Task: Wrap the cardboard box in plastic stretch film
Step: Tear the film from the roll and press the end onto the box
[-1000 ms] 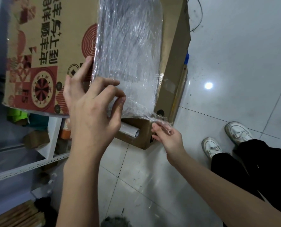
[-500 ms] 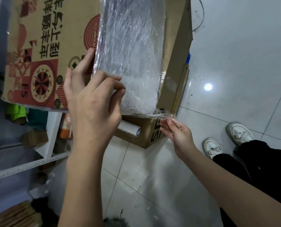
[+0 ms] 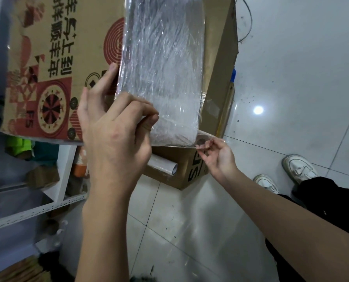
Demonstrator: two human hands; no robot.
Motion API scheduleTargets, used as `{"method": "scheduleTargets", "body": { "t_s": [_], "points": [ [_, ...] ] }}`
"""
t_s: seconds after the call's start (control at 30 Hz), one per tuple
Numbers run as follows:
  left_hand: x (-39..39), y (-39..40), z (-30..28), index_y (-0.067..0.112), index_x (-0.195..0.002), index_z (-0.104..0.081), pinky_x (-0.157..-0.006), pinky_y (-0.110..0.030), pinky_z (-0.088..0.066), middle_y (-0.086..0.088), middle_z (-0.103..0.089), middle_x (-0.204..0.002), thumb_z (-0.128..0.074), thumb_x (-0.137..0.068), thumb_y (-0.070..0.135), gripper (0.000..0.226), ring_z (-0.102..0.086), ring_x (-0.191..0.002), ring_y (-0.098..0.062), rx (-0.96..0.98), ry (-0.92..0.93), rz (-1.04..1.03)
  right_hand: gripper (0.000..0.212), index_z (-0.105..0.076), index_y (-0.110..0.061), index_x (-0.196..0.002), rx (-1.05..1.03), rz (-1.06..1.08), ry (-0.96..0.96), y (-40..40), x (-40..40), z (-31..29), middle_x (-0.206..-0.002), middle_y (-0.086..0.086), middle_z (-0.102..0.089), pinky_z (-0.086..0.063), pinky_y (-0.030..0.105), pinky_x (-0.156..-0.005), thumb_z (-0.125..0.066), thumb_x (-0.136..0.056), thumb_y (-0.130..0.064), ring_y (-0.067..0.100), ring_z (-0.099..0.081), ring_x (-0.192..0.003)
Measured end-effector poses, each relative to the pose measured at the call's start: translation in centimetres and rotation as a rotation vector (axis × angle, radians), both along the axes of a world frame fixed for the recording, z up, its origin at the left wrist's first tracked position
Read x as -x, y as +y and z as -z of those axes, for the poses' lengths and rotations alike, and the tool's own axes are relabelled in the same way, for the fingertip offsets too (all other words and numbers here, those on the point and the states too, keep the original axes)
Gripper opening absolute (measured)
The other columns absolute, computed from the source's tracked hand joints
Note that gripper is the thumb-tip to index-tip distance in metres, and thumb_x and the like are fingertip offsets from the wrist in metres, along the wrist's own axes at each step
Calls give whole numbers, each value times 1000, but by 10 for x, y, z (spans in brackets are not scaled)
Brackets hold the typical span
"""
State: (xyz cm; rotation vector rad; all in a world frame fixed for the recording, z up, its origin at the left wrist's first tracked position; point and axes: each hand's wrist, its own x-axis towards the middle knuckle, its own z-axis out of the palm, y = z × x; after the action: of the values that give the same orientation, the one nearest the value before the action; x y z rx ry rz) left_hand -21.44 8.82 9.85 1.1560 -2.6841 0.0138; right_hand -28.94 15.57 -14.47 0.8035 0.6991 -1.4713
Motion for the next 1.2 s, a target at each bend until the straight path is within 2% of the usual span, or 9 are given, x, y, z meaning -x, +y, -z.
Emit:
{"method": "scheduleTargets", "body": {
  "t_s": [0.13,0.43,0.5,0.6,0.73,0.83,0.97,1.1,1.2],
  "points": [
    [3,-1,1,6,-84,-68,-96,-61,-31,1,-67,-87,-62,-85,10,7,-34,-130,-28,12,7,-3,32,-34,-15,-64,-120,43,-34,-23,-1,-6,-48,1,-28,-32,26,-55,-28,-95,-16,14,-23,-51],
    [5,0,2,8,-85,-71,-92,-61,-34,3,-64,-79,-65,-84,13,8,-34,-126,-27,27,5,8,32,-30,-19,-57,-197,-27,22,-46,5,-4,-40,-5,-27,-21,19,-36,-36,-88,-20,11,-22,-36],
    [8,0,0,9,-92,-71,-93,-63,-33,6,-62,-81,-66,-83,13,11,-34,-127,-26,-6,27,4,31,-36,-18,-61,-172,-66,40,-46,7,-5,-42,-5,-30,-27,19,-38,-40,-91,-20,9,-26,-38],
    [8,0,-7,9,-110,-65,-95,-62,-34,10,-58,-91,-64,-82,16,29,-34,-128,-23,-105,76,2,22,-51,-9,-73,-111,-92,44,-35,11,-3,-57,1,-44,-46,26,-68,-43,-93,-15,13,-42,-53],
    [10,6,-14,12,-130,-48,-102,-57,-31,8,-57,-102,-63,-81,19,52,-29,-133,-17,-192,97,-34,23,-54,-8,-73,-21,29,-67,-15,23,5,-69,9,-58,-48,39,-89,-40,-90,-14,24,-58,-75],
    [14,7,-15,2,-128,-47,-109,-40,-31,-2,-44,-118,-66,-81,12,51,-36,-127,-23,-172,107,-108,25,-45,-13,-63,30,30,-80,-9,26,6,-63,7,-58,-47,43,-89,-40,-86,-17,26,-59,-75],
    [11,3,-24,5,-105,-63,-110,-15,-22,-15,-36,-131,-67,-78,22,32,-29,-128,-13,-207,7,-168,32,-40,-16,-60,65,-9,-85,-15,27,2,-58,4,-54,-46,38,-84,-41,-88,-30,22,-55,-64],
    [9,1,-26,8,-84,-68,-104,-21,-29,-14,-43,-128,-65,-78,23,16,-33,-126,-14,-174,-26,-147,26,-51,-14,-76,-5,-67,-10,-24,27,-2,-60,1,-55,-50,34,-70,-47,-96,-30,17,-53,-61],
    [15,5,-18,6,-82,-65,-108,-43,-32,-15,-42,-136,-63,-82,22,17,-33,-133,-26,-150,44,-177,20,-54,-13,-86,-67,-99,92,-29,26,-3,-66,1,-55,-52,35,-68,-48,-97,-28,16,-55,-65]
  ]
}}
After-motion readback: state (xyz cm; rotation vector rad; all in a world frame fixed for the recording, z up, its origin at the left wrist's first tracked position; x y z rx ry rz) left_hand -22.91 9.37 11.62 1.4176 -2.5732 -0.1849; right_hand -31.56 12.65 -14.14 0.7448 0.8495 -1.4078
